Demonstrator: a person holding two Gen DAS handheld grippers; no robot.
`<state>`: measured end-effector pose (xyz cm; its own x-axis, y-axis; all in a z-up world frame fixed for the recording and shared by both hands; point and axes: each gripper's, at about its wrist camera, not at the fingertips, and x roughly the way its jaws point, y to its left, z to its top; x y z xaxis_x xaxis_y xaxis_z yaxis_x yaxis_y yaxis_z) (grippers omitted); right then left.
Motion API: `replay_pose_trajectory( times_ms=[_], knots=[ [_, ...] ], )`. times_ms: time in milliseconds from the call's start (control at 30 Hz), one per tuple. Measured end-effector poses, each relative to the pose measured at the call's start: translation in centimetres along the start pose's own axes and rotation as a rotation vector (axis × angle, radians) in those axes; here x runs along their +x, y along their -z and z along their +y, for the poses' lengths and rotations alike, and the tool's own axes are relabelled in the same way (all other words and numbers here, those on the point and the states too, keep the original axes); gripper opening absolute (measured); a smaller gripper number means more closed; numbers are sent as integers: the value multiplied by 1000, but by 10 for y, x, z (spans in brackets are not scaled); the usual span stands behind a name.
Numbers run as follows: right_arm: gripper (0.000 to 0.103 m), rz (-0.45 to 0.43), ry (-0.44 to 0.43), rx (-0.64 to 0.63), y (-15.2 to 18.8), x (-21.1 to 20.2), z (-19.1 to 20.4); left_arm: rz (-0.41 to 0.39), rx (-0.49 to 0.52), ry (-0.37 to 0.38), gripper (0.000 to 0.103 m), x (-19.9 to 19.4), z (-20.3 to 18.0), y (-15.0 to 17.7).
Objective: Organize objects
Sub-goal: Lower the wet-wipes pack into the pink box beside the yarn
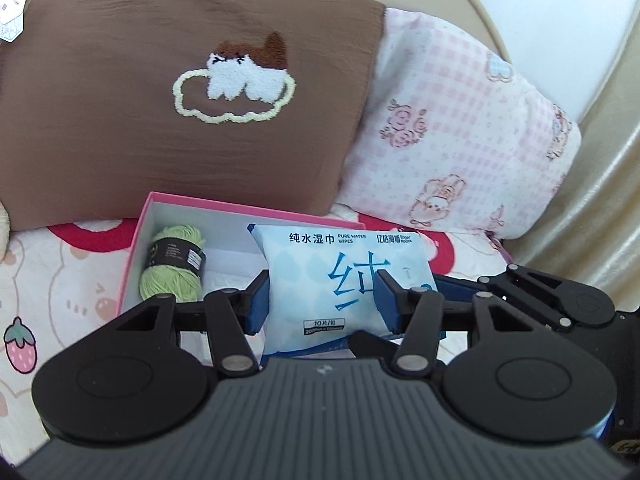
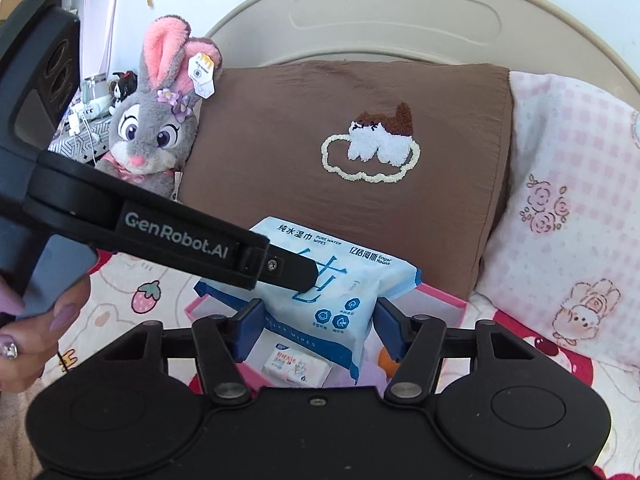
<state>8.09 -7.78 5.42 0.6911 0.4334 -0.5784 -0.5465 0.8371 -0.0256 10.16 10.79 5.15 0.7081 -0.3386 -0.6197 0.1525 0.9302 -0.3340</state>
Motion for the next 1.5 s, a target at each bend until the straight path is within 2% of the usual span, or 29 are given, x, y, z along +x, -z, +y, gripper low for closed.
replay_pose_trajectory(
  times_ms=[200, 367, 600, 667, 767, 967, 1167, 1400, 1500],
  knots=[
    [65, 50, 6, -23, -4, 46, -8, 18, -64, 25, 52, 44, 33, -5],
    [65, 81, 14, -26, -3, 90, -21, -8, -63, -18, 52, 85, 47, -7],
    [65, 153, -9, 51, 4, 142, -49, 24, -45, -70, 52, 142, 55, -12],
    [65, 187, -44, 122, 8, 156, -59, 38, -50, -85, 52, 153, 59, -9],
    [64, 238, -88, 212, 19, 172, -68, 63, -45, -84, 52, 165, 67, 1],
    [64, 231, -71, 173, 32, 181, -65, 65, -49, -53, 52, 179, 77, 10],
    [64, 248, -79, 158, 32, 196, -63, 72, -68, -65, 53, 185, 86, 16],
    [64, 268, -104, 224, 44, 202, -71, 69, -90, -57, 54, 187, 89, 20],
    [64, 263, -81, 237, 45, 202, -73, 72, -52, -75, 54, 188, 84, 21]
  ],
)
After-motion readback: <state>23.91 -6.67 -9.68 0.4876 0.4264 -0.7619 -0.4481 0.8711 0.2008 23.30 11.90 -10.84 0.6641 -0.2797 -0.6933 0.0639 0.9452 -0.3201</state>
